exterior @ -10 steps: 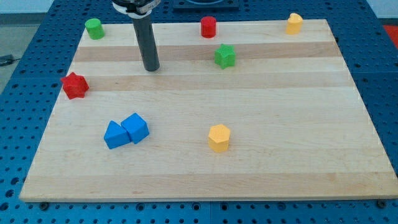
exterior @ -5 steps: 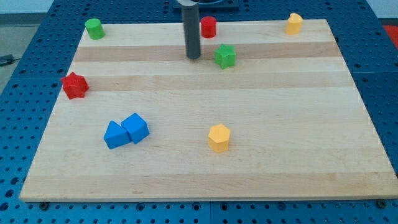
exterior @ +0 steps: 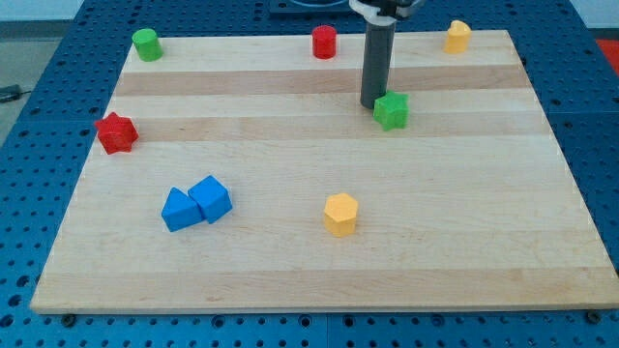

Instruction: Place green star at the right center of the board

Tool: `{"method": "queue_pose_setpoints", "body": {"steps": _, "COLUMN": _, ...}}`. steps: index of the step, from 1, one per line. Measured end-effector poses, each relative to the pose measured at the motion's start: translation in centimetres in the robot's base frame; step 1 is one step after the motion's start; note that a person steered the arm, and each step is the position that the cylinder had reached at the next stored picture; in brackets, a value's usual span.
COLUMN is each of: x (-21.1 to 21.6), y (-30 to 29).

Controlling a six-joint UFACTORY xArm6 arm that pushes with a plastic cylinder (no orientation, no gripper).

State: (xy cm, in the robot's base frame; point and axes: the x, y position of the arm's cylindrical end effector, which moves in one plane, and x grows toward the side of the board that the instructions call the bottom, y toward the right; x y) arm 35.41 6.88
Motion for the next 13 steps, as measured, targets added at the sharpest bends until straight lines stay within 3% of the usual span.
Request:
{"method": "queue_pose_setpoints", "body": {"steps": 1, "x": 2.1, "y": 0.0}}
{"method": "queue_pose_setpoints", "body": {"steps": 3, "x": 2.2, "y": -2.8}}
{"method": "queue_pose_setpoints", "body": {"steps": 6, "x": 4.0, "y": 3.2}}
{"method": "queue_pose_setpoints", "body": {"steps": 8, "x": 2.6, "y": 2.3}}
{"method": "queue_pose_setpoints", "body": {"steps": 10, "x": 2.4, "y": 9.3}}
{"method": "queue_pose_setpoints", "body": {"steps": 13, "x": 2.5, "y": 10.7}}
